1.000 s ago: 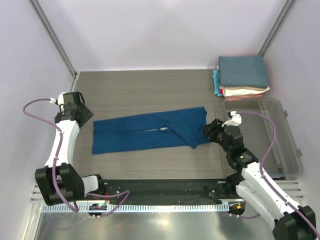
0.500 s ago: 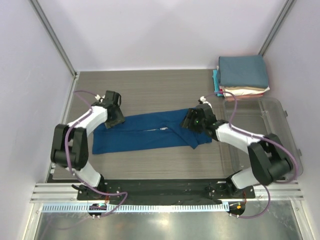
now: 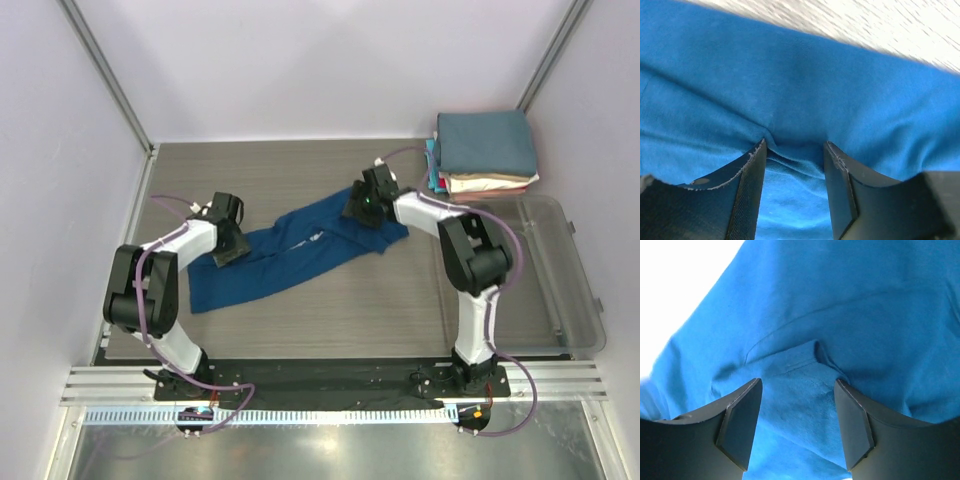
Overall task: Fold and stack the t-shirts
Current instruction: Fold the tshirt
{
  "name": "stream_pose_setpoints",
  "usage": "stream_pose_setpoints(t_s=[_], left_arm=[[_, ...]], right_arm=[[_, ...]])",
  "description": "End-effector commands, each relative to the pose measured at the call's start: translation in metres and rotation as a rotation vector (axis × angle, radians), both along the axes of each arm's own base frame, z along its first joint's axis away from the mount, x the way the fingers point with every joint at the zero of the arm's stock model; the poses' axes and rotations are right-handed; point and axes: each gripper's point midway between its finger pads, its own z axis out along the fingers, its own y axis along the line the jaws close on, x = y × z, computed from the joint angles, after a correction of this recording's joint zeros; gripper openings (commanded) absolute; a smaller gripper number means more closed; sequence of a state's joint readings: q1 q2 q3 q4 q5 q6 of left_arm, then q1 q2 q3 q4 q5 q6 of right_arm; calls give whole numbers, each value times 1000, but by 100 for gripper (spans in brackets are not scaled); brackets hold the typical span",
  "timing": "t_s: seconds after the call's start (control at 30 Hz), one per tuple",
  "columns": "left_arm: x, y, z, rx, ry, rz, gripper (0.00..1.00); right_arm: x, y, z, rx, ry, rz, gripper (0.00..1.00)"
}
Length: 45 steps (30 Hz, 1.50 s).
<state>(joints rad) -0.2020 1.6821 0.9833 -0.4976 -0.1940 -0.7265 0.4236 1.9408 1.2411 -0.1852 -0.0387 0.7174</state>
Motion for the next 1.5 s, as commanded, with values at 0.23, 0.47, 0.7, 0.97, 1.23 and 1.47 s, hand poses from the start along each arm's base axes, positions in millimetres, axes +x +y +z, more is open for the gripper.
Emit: stream_pose_setpoints(t_s=[0.23, 0.47, 0.7, 0.97, 1.23, 1.47], left_arm=[[-98, -130, -21, -445, 164, -84, 50], [-162, -249, -25, -584, 232, -238, 50], [-195, -288, -8, -596, 229, -286, 51], [-205, -258, 43, -514, 85, -352, 51], [-190, -176, 93, -220, -116, -325, 54], [-200, -130, 98, -175, -154, -266, 54]], right_arm=[[132, 46, -71, -60, 75, 146, 66], [154, 95, -63, 113, -42, 278, 67], [155, 95, -66, 84, -83, 327, 68], [162, 64, -67, 19, -71, 211, 68], [164, -15, -70, -197, -33, -172, 68], [147, -42, -78, -198, -11, -287, 69]])
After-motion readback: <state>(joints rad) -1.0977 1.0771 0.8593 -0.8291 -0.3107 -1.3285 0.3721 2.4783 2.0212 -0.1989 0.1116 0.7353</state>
